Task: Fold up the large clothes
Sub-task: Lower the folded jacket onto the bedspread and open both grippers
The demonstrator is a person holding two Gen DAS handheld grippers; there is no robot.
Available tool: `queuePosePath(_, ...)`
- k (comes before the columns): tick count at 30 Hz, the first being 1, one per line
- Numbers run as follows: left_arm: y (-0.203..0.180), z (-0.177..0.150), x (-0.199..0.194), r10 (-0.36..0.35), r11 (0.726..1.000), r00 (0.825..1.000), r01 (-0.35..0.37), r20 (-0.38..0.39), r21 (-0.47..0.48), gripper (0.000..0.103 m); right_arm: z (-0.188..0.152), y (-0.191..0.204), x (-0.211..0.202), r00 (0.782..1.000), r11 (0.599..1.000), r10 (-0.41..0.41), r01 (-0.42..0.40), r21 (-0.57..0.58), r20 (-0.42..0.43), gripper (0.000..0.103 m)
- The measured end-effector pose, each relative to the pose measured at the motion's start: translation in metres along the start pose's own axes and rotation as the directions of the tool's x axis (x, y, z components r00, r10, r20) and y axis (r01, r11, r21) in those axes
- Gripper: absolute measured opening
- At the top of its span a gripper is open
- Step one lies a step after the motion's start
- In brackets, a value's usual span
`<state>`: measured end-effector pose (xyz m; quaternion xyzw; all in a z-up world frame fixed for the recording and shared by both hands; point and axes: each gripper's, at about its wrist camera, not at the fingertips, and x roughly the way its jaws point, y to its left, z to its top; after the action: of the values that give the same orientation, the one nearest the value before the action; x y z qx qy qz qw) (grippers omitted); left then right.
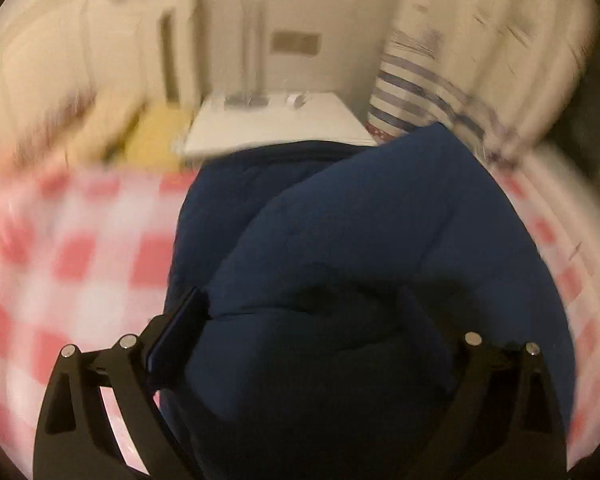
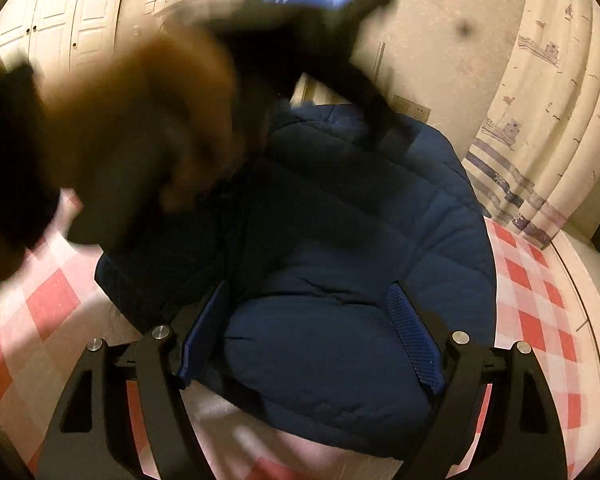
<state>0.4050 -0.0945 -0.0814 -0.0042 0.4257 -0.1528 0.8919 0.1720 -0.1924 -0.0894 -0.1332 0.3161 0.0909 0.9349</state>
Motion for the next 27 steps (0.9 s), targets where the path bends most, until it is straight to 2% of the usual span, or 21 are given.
queuePosePath(1,0.008,-0.003,0.0,0.0,1.0,1.0,0.0,-0.009,-0.029,0.097,-0.002,0.005,-0.001,1.0,1.0,-0.01,0.01,-0.026,-0.005,0.084)
queuePosePath(3,0.012,-0.009,-0.001,0.011,1.0,1.0,-0.011,-0.002,-0.026,0.097,-0.005,0.01,-0.003,1.0,0.999,-0.013,0.013,-0.033,-0.004,0.084)
queuePosePath(6,0.01,-0.014,-0.005,0.045,0.999,0.999,-0.045,0.017,-0.013,0.097,-0.004,0.005,-0.008,1.0,1.0,0.026,-0.026,-0.006,-0.016,0.084)
queuePosePath(8,0.014,-0.014,-0.005,0.026,0.999,0.999,-0.026,0.018,-0.031,0.097,0.002,-0.002,-0.025,0.999,0.999,0.035,-0.035,0.036,0.003,0.082)
queuePosePath(11,0.021,-0.017,-0.007,-0.002,0.998,1.0,0.003,0.023,-0.057,0.097,0.002,-0.016,-0.052,0.993,0.993,-0.058,0.046,0.112,0.103,0.082)
queuePosePath(12,0.021,-0.017,-0.008,0.002,0.998,1.0,0.0,0.027,-0.058,0.097,0.0,-0.021,-0.052,0.991,0.99,-0.081,0.068,0.127,0.107,0.082)
queuePosePath(13,0.019,-0.018,-0.008,0.003,0.998,1.0,-0.001,0.03,-0.056,0.097,-0.006,-0.029,-0.04,0.995,0.986,-0.08,0.071,0.148,0.055,0.082)
queuePosePath(14,0.017,-0.018,-0.01,0.017,0.999,0.999,-0.015,0.031,-0.049,0.097,-0.014,-0.032,-0.022,0.999,0.987,-0.042,0.045,0.153,-0.019,0.084)
queuePosePath(16,0.013,-0.021,-0.014,0.06,0.998,0.998,-0.059,0.032,-0.033,0.097,-0.022,-0.026,-0.018,0.999,0.994,-0.051,0.052,0.101,-0.01,0.086)
queuePosePath(19,0.014,-0.026,-0.024,0.093,0.995,0.995,-0.092,0.024,-0.04,0.097,-0.014,-0.027,-0.026,0.997,0.993,-0.019,0.027,0.113,-0.076,0.086)
queuePosePath(21,0.021,-0.034,-0.034,0.07,0.995,0.998,-0.069,0.01,-0.077,0.097,-0.015,-0.027,-0.034,0.995,0.995,0.008,0.002,0.103,-0.099,0.088)
queuePosePath(22,0.025,-0.038,-0.038,0.062,0.994,0.998,-0.061,0.006,-0.094,0.097,-0.019,-0.027,-0.039,0.994,0.994,0.031,-0.02,0.109,-0.105,0.093)
queuePosePath(24,0.036,-0.051,-0.057,0.02,0.99,1.0,-0.017,0.016,-0.138,0.097,-0.029,-0.028,-0.053,0.992,0.987,0.079,-0.064,0.148,-0.1,0.095)
queuePosePath(25,0.039,-0.057,-0.066,-0.007,0.988,1.0,0.01,0.023,-0.153,0.097,-0.038,-0.032,-0.064,0.989,0.976,0.125,-0.108,0.19,-0.083,0.095)
queuePosePath(27,0.053,-0.073,-0.092,-0.055,0.974,0.997,0.067,0.059,-0.216,0.097,-0.052,-0.038,-0.083,0.986,0.959,0.164,-0.15,0.242,-0.038,0.095)
